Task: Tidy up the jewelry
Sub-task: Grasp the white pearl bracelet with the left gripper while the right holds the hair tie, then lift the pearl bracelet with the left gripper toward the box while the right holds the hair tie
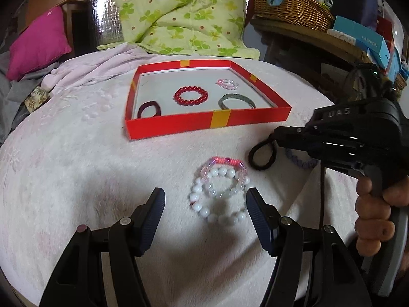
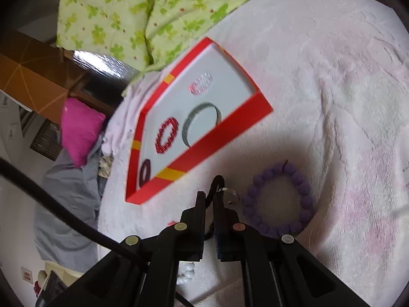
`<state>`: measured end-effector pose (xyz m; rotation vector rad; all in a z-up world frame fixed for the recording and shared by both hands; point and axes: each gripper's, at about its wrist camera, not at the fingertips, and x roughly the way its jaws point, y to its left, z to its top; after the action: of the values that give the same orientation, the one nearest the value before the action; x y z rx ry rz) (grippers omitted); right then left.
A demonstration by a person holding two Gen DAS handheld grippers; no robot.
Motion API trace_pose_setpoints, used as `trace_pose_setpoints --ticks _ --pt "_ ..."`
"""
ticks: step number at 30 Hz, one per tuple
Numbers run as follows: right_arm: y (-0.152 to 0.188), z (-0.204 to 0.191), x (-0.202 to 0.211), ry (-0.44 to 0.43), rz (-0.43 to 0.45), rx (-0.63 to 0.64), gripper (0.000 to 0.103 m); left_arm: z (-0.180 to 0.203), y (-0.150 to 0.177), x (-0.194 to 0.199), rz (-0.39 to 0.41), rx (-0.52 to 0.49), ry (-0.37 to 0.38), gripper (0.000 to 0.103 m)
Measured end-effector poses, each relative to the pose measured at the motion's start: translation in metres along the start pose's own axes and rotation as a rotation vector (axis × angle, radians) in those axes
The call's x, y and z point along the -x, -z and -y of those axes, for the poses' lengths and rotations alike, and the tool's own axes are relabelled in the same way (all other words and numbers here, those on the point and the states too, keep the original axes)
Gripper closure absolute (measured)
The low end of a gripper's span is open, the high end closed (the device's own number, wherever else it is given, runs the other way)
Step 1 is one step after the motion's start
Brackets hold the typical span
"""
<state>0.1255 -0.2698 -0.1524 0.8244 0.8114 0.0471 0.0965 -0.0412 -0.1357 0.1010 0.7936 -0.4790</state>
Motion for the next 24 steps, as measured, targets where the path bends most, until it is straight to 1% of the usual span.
trace_pose_setpoints --ticks 2,3,6,8,10,12,13,14,15,16,18,20,21,22,24 --pt "-0.002 0.002 0.007 -0.013 0.028 -0.016 0.096 0.005 -0.005 -0.004 -0.002 -0.008 0.005 0.033" --pt "-0.004 0.004 0.012 -0.033 0.049 -0.028 0.096 0.007 -0.006 -0.005 -0.005 -0.013 0.002 0.030" --pt "-0.007 0.005 0.027 -0.059 0.106 -0.032 0.096 0.014 -0.010 -0.014 -0.021 -0.020 0.011 0.029" --pt "-0.009 0.005 0.034 -0.080 0.126 -0.034 0.096 0.020 -0.013 -0.020 -0.037 -0.041 0.003 0.029" --pt "-0.009 0.006 0.035 -0.100 0.114 -0.041 0.096 0.026 -0.015 -0.027 -0.051 -0.062 -0.011 0.029" --pt "-0.011 0.012 0.032 -0.138 0.079 -0.082 0.096 0.027 -0.016 -0.032 -0.057 -0.070 -0.022 0.029" --pt "-0.011 0.015 0.032 -0.147 0.072 -0.099 0.096 0.028 -0.017 -0.036 -0.069 -0.079 -0.042 0.029" --pt "-0.012 0.018 0.031 -0.156 0.064 -0.118 0.094 0.028 -0.017 -0.039 -0.078 -0.089 -0.052 0.029" --pt "-0.013 0.020 0.031 -0.166 0.059 -0.134 0.093 0.028 -0.017 -0.040 -0.079 -0.099 -0.046 0.030" --pt "-0.014 0.021 0.030 -0.168 0.055 -0.138 0.093 0.028 -0.016 -0.041 -0.075 -0.111 -0.039 0.039" --pt "-0.014 0.021 0.028 -0.174 0.041 -0.145 0.093 0.028 -0.015 -0.046 -0.096 -0.132 -0.051 0.052" --pt "-0.013 0.021 0.024 -0.186 0.017 -0.148 0.093 0.025 -0.015 -0.044 -0.081 -0.122 -0.032 0.060" --pt "-0.013 0.021 0.021 -0.181 0.001 -0.146 0.092 0.023 -0.015 -0.043 -0.079 -0.118 -0.023 0.068" --pt "-0.012 0.021 0.019 -0.175 -0.011 -0.145 0.091 0.020 -0.015 -0.042 -0.077 -0.118 -0.026 0.070" --pt "-0.009 0.019 0.012 -0.168 -0.053 -0.146 0.080 0.014 -0.016 -0.041 -0.072 -0.119 -0.035 0.074"
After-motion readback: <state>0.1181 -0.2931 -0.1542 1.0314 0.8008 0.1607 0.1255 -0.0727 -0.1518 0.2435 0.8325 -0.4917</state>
